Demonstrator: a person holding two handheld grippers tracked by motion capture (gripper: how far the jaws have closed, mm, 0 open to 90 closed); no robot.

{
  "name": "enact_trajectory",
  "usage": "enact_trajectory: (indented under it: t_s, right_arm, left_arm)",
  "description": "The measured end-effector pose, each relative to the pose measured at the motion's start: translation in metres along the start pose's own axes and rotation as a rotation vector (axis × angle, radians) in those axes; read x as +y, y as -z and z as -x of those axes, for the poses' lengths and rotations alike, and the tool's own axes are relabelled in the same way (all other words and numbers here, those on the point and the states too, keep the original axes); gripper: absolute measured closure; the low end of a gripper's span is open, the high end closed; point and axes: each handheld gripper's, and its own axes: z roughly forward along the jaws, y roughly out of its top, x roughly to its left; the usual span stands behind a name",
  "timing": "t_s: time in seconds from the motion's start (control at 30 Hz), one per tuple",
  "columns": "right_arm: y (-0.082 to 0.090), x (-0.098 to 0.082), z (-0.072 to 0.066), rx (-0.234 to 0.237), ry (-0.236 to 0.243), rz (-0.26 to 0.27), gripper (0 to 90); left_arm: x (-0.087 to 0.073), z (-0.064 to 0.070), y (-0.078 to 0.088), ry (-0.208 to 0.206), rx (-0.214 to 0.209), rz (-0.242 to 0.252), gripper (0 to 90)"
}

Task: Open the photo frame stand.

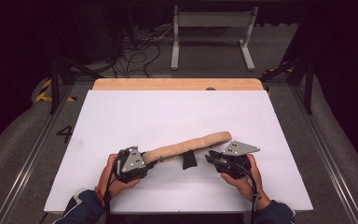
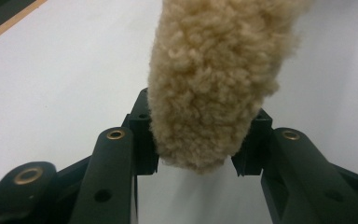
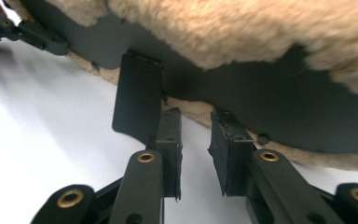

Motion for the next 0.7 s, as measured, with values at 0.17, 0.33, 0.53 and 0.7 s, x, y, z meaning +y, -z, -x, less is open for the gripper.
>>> enact_trajectory:
  t_s: [0.17, 0.33, 0.53, 0.7]
  right_arm:
    - [0.005, 0.001, 0.003, -0.058, -0.002, 0.032, 77.7]
    - [0.008, -0.002, 0.008, -0.125, -0.026, 0.041, 83.1]
    - [0.009, -0.004, 0.015, -0.197, -0.06, 0.044, 87.9]
    - [0.009, -0.003, 0.016, -0.221, -0.077, 0.05, 89.5]
  left_arm:
    - [-0.001, 0.0, 0.004, 0.009, -0.002, 0.018, 57.6]
    - [-0.002, -0.002, 0.013, 0.024, -0.024, 0.055, 56.3]
    - [-0.002, -0.003, 0.017, 0.035, -0.049, 0.078, 55.1]
    - [-0.002, -0.003, 0.019, 0.038, -0.06, 0.078, 55.1]
